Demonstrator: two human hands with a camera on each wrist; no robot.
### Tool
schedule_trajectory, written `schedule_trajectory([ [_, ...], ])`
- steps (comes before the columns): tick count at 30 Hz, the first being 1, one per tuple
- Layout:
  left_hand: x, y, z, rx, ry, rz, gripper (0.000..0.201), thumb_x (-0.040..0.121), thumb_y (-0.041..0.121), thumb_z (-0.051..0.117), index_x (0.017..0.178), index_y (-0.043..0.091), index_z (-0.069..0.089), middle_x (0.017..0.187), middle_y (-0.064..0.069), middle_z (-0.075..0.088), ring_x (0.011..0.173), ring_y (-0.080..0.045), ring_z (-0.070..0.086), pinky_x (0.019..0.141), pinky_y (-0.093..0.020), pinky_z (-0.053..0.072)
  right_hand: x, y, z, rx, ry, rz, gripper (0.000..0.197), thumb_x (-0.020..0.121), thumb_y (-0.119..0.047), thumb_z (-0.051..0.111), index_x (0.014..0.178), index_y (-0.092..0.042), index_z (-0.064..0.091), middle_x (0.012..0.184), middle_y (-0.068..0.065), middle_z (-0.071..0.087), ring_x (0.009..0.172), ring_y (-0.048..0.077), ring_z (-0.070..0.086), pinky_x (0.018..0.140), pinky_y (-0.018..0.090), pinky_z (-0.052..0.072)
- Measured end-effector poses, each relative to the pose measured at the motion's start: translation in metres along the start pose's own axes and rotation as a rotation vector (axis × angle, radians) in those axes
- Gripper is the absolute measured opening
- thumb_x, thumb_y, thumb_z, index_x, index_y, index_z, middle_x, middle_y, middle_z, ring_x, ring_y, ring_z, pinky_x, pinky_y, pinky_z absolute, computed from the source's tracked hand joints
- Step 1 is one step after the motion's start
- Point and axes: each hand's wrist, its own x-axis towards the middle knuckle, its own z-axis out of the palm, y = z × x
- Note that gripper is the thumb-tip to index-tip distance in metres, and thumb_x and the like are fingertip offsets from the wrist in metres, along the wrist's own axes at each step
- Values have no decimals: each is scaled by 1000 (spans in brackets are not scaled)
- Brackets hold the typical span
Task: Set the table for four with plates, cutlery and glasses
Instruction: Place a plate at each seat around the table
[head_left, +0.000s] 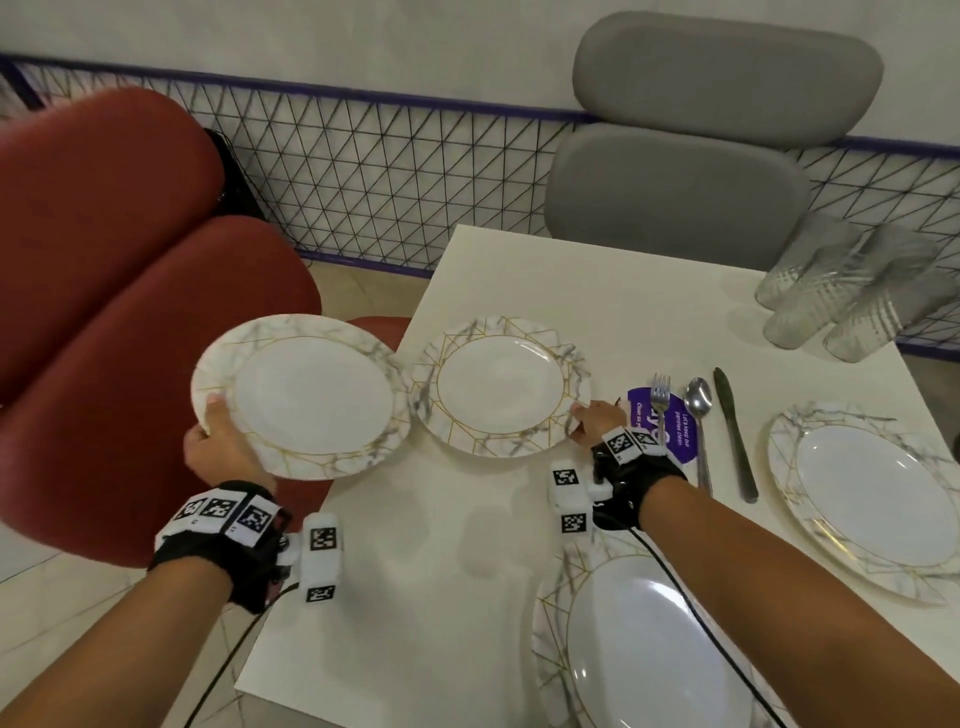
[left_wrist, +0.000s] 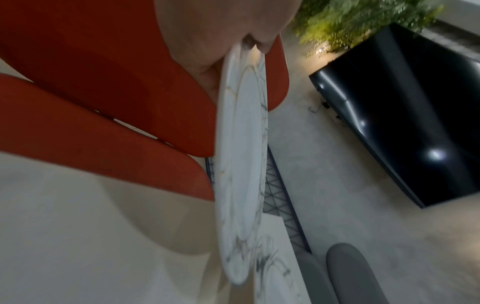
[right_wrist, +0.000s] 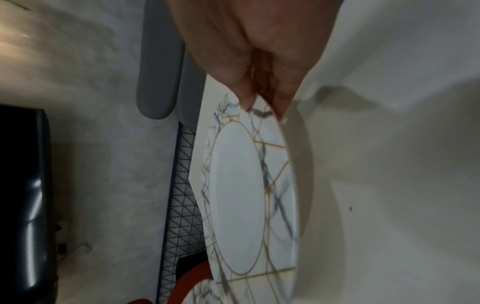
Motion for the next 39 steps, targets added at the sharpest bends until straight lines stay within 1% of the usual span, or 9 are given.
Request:
schedule_trajectory([
  [3, 12, 8, -11, -66, 88, 23, 51, 89, 40, 55, 125, 4, 53, 118, -9, 62, 100, -20, 60, 80, -28, 49, -7, -1, 20, -319, -19, -115, 51, 96, -27, 43, 141, -6, 28, 139, 20, 39, 130, 32, 39, 103, 34, 37],
  [6, 19, 11, -20, -146, 114, 40, 50, 88, 41, 56, 123, 5, 54, 111, -6, 64, 95, -17, 62, 79, -29, 53, -6, -5, 34, -108, -121, -80, 42, 96, -19, 43, 133, 3, 40, 133, 23, 48, 119, 32, 52, 77, 24, 51],
  [9, 22, 11, -26, -168, 100, 43, 50, 88, 40, 55, 122, 5, 55, 106, -4, 62, 91, -15, 61, 77, -27, 53, -5, -5, 46, 86, -122, -54, 23, 95, -16, 45, 107, -1, 58, 97, 11, 61, 87, 23, 62, 73, 25, 53],
  [12, 21, 9, -30, -169, 89, 45, 50, 89, 40, 54, 123, 5, 54, 106, -4, 62, 90, -13, 59, 70, -22, 51, -6, -5, 45, 109, -139, 34, 26, 95, -12, 44, 69, -13, 45, 73, 1, 45, 65, 11, 51, 68, 15, 50],
  [14, 20, 7, -32, -170, 81, 42, 51, 89, 40, 54, 124, 4, 54, 108, -5, 62, 90, -15, 58, 73, -25, 50, -7, -1, 43, 108, -171, 24, 10, 91, -2, 48, 90, -10, 53, 68, 6, 47, 51, 13, 53, 44, 17, 48],
  [17, 16, 8, -33, -170, 62, 17, 52, 89, 40, 53, 125, 4, 53, 105, -3, 59, 91, -15, 57, 69, -23, 49, -1, 9, 43, 106, -271, 39, 37, 89, -3, 50, 126, 0, 48, 81, 7, 57, 69, 18, 61, 46, 20, 52],
  [22, 6, 10, -31, -172, 19, 3, 51, 90, 40, 51, 128, 5, 51, 108, -4, 59, 92, -15, 57, 57, -14, 45, -2, 7, 41, 196, -321, 27, 39, 91, -2, 47, 130, 3, 41, 87, 6, 54, 78, 17, 61, 53, 18, 54],
  [31, 4, 12, -33, -138, 21, 16, 51, 90, 40, 53, 127, 5, 52, 124, -10, 61, 93, -14, 57, 58, -13, 45, -1, 7, 54, 266, -343, 28, 40, 93, -4, 44, 132, 3, 38, 86, 6, 53, 78, 18, 60, 51, 18, 54],
  [39, 2, 12, -35, -154, 14, -11, 45, 90, 39, 53, 121, 7, 54, 107, -3, 58, 92, -15, 57, 55, -13, 44, 1, 12, 52, 284, -328, 18, 40, 94, -4, 43, 133, 3, 38, 85, 5, 52, 76, 16, 59, 54, 19, 56],
])
